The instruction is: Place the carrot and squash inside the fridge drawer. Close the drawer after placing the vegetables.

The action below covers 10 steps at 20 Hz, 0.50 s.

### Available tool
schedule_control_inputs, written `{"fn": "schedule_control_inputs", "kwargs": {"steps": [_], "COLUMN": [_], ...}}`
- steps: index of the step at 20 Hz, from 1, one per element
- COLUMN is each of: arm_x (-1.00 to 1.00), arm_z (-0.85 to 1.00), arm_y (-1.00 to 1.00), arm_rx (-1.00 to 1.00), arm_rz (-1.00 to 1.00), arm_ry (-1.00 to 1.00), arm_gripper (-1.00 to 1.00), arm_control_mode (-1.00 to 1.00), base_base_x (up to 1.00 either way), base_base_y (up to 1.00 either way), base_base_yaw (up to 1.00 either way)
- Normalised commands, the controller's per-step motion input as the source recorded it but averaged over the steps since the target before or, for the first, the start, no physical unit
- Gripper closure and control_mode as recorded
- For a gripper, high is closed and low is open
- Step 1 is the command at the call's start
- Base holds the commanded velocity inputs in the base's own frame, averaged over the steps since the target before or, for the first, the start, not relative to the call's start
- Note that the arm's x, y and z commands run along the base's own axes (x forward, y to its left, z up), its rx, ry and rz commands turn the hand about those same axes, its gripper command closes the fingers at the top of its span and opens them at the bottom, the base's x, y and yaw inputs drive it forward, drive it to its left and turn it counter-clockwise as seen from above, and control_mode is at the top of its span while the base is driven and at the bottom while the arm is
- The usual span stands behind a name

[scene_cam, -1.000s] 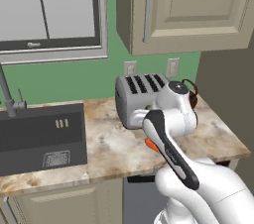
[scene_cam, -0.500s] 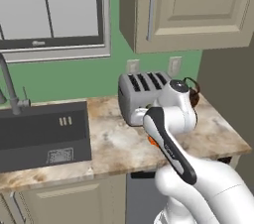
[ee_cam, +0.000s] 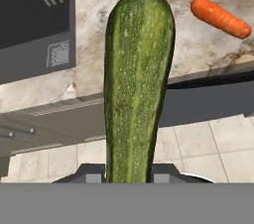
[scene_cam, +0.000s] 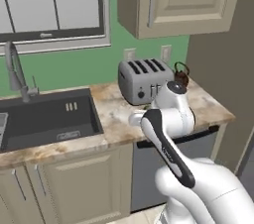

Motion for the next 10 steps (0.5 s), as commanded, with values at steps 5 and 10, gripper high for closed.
{"fn": "schedule_control_inputs", "kwargs": {"steps": [5, 10], "arm_x": [0.00, 0.00], "arm_z": [0.00, 0.00], "arm_y": [0.00, 0.00], "arm_rx": [0.00, 0.00], "arm_rz": [0.00, 0.00], "arm_ry": [0.00, 0.00], "arm_gripper": [1.00, 1.00], "arm_control_mode": [1.00, 1.00], "base_base_x": [-0.60, -0.51], "base_base_y": [0.16, -0.10], "base_base_yaw": [-0.44, -0.42]}}
